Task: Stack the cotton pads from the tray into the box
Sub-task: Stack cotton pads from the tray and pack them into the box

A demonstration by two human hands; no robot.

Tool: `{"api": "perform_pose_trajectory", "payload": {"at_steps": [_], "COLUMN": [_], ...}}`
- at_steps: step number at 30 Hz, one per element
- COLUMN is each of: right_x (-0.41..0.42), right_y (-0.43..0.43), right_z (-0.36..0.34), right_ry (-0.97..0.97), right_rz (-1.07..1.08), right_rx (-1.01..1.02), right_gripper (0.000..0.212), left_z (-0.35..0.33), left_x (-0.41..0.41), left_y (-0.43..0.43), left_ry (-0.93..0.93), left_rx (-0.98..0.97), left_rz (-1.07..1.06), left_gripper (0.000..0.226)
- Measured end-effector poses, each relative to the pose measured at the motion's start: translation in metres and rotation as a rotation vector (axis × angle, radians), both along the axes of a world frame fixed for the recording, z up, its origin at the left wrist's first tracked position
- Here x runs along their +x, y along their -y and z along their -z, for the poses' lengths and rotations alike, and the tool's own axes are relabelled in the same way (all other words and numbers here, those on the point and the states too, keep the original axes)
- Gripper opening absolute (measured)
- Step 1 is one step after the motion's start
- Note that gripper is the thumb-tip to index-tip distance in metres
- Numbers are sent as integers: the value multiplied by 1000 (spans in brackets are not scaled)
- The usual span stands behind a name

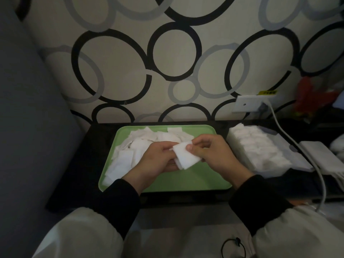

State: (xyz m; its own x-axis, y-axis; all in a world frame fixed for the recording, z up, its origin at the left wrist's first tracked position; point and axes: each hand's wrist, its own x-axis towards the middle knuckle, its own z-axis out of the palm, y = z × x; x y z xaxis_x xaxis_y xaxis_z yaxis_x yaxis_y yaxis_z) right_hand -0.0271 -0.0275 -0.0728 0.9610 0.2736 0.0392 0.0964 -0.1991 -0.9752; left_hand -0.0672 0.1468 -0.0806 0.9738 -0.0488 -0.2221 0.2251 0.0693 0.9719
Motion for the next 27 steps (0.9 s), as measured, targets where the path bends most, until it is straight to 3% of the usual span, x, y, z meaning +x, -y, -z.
{"api": "perform_pose_trajectory", "payload": {"at_steps": [12, 21, 24, 27], "right_x": [6, 7, 2, -1], "right_y": [14, 37, 48, 69], "right_z": [11, 11, 1, -6], "right_ry": [67, 169, 159, 139], "right_rz": [20, 95, 72, 64], "right_rx": [-84, -238, -293, -349], "right_gripper": [13, 21, 31, 34], "left_z": [-4, -10, -9, -4], "left_x": [0, 8, 5, 6], "left_y": [14, 39, 51, 67], "left_ry": [-36, -133, 23, 180], "left_rx": [-103, -140, -58, 70], "left_rz": [78, -40, 84, 123], "left_gripper": [20, 25, 20, 31]}}
